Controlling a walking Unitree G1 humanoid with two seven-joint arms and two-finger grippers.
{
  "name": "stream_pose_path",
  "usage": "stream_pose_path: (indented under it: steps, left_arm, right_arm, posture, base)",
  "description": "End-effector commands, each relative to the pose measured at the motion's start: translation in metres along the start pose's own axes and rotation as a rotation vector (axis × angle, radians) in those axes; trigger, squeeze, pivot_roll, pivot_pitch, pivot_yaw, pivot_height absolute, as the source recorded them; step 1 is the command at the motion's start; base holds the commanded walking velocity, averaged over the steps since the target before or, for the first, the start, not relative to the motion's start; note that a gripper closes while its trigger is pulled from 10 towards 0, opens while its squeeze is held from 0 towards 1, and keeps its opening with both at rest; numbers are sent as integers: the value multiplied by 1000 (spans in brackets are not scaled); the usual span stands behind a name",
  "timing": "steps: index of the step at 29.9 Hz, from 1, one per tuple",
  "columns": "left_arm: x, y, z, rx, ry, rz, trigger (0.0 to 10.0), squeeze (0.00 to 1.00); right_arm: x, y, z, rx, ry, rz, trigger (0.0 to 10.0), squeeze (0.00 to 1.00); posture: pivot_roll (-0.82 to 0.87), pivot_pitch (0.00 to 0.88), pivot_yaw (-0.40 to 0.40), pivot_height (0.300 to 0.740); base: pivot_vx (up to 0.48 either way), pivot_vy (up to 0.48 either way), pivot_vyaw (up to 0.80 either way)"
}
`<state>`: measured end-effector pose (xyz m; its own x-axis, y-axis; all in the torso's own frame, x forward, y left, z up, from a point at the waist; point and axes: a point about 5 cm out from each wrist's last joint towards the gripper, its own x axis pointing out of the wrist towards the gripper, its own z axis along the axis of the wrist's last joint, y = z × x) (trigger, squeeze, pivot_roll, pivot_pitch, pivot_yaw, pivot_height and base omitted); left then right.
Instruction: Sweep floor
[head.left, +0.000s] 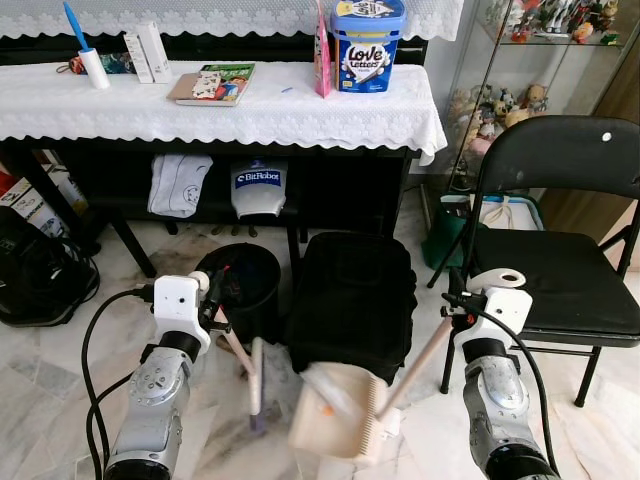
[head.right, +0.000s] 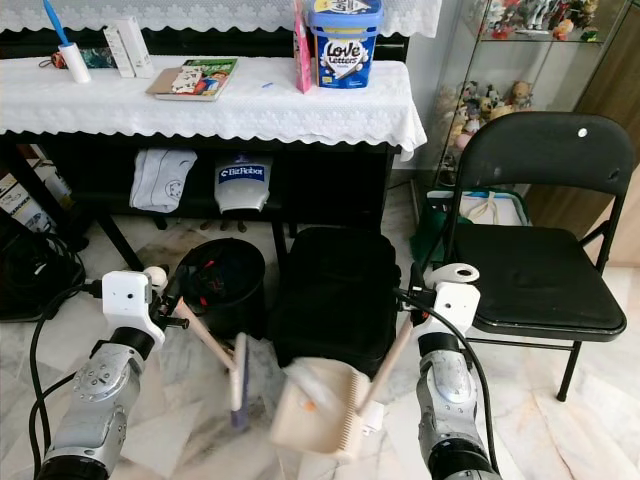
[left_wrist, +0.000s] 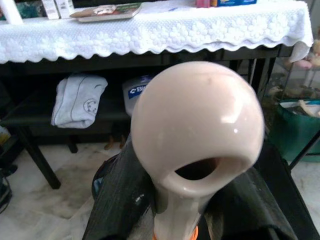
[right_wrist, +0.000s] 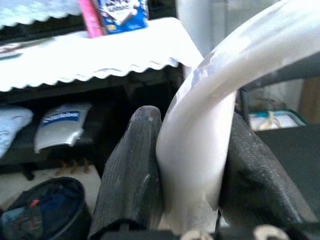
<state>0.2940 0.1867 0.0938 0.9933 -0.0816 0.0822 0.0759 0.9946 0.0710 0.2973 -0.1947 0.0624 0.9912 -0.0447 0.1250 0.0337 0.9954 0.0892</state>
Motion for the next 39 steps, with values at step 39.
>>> stream_pose_path:
  steps: [39]
  left_arm:
    - [5,-7,12,61,-126,55,10000,0]
  right_arm:
    - [-10,5,41,76,-130,7,10000,0]
  posture:
    - [-49,0,21,740]
  base:
    - [0,0,0]
